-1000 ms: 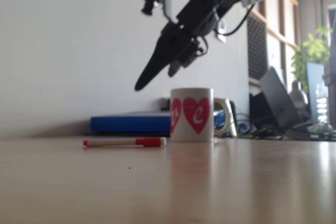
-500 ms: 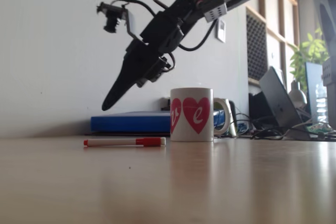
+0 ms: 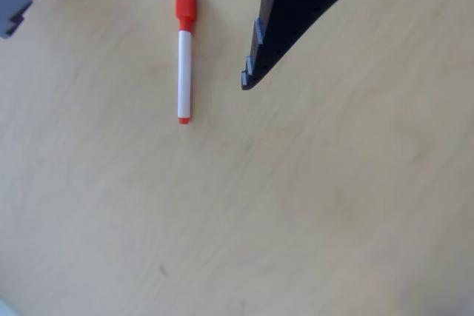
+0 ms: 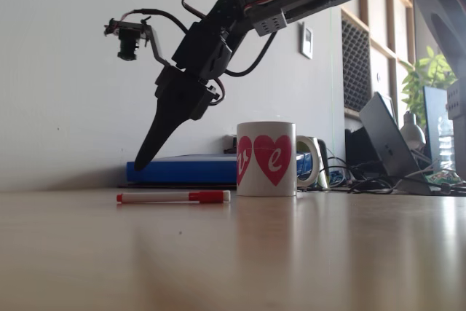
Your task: Grab the pen and place it in the cup.
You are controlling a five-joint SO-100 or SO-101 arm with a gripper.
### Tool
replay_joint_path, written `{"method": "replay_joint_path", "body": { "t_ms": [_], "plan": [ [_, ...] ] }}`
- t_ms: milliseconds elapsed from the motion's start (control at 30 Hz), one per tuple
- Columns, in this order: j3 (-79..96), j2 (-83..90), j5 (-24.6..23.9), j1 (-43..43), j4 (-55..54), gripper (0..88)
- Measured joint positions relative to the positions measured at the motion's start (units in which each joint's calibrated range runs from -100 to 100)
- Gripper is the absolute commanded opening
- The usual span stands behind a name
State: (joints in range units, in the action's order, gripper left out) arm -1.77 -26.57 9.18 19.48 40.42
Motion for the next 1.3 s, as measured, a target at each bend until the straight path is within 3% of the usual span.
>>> {"method": "replay_joint_path", "body": {
  "t_ms": [733, 1300],
  "plan": [
    [-32.4, -19.3, 2.1, -4.5, 21.7, 58.5],
    [-38.4, -22.2, 2.9, -4.7, 32.1, 58.5]
  ]
}}
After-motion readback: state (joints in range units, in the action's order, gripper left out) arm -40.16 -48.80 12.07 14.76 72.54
